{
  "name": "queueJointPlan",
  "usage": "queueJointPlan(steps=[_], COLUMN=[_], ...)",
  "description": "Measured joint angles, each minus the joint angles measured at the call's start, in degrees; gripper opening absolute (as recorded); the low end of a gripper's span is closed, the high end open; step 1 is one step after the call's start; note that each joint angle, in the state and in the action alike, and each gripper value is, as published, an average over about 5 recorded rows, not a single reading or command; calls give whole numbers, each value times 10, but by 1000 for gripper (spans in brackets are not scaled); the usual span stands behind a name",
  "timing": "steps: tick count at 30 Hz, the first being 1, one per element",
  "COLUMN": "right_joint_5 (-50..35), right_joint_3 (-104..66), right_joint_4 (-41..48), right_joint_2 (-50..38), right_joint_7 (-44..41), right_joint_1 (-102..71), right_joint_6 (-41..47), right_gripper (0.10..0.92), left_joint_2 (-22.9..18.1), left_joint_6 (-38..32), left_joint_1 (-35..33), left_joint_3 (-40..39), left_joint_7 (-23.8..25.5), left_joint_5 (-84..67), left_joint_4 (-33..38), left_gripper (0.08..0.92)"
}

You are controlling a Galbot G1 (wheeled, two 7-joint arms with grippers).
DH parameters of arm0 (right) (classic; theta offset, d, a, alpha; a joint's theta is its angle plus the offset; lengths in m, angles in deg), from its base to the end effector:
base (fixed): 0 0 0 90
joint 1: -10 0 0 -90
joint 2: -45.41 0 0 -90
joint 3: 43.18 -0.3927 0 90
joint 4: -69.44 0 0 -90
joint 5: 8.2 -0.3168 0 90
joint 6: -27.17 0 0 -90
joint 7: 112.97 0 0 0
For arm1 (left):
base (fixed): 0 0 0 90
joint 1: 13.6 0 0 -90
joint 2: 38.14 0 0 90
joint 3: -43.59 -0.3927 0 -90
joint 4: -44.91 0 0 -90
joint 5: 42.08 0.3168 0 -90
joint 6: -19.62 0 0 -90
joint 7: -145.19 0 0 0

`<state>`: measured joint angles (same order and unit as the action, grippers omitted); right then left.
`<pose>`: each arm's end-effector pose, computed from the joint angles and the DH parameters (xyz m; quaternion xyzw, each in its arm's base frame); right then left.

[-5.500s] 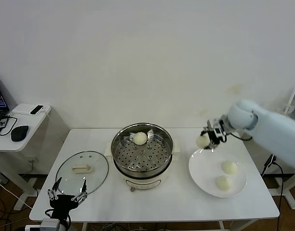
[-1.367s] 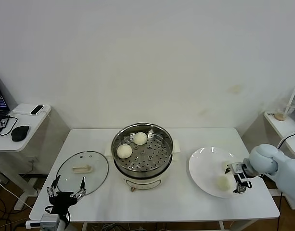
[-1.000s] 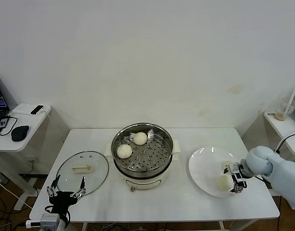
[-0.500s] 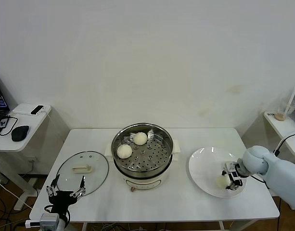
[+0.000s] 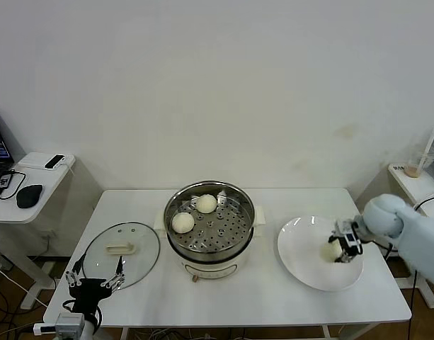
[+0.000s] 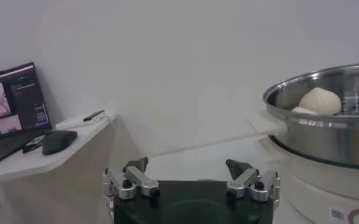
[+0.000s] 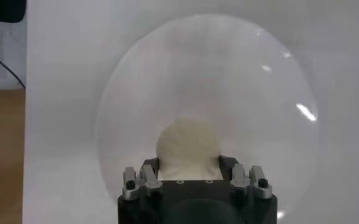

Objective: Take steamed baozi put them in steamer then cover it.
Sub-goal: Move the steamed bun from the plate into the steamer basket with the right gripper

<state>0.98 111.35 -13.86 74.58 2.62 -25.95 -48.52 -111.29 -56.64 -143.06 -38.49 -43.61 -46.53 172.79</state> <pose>0.4498 -0.2367 -0.1590 0.4661 -0.5662 0.5580 0.3884 0.0770 0.0904 -0.2961 0.0522 -0.9834 -0.1312 0.1139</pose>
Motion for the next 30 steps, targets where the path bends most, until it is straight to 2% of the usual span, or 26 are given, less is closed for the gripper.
queueJointPlan(steps=[8, 17, 24, 30], right_joint_5=[-48, -102, -147, -152], right_joint_3=[61, 135, 190, 235], right_joint_4=[10, 20, 26, 26], right_joint_2=[32, 119, 207, 272], right_joint_7=[-5, 8, 33, 55], right_joint_1=[135, 266, 307, 312], right_joint_6=[4, 13, 4, -31], right_gripper=[618, 619, 619, 619], left_joint_2=[4, 3, -5, -11], left_joint_6=[0, -1, -1, -2], left_joint_1=[-3, -4, -9, -12], left_joint_3=[0, 10, 16, 24], left_joint_7=[0, 0, 0, 0], left_joint_5=[-1, -5, -5, -6], left_joint_4=[6, 5, 4, 8], left_gripper=[823, 823, 823, 823])
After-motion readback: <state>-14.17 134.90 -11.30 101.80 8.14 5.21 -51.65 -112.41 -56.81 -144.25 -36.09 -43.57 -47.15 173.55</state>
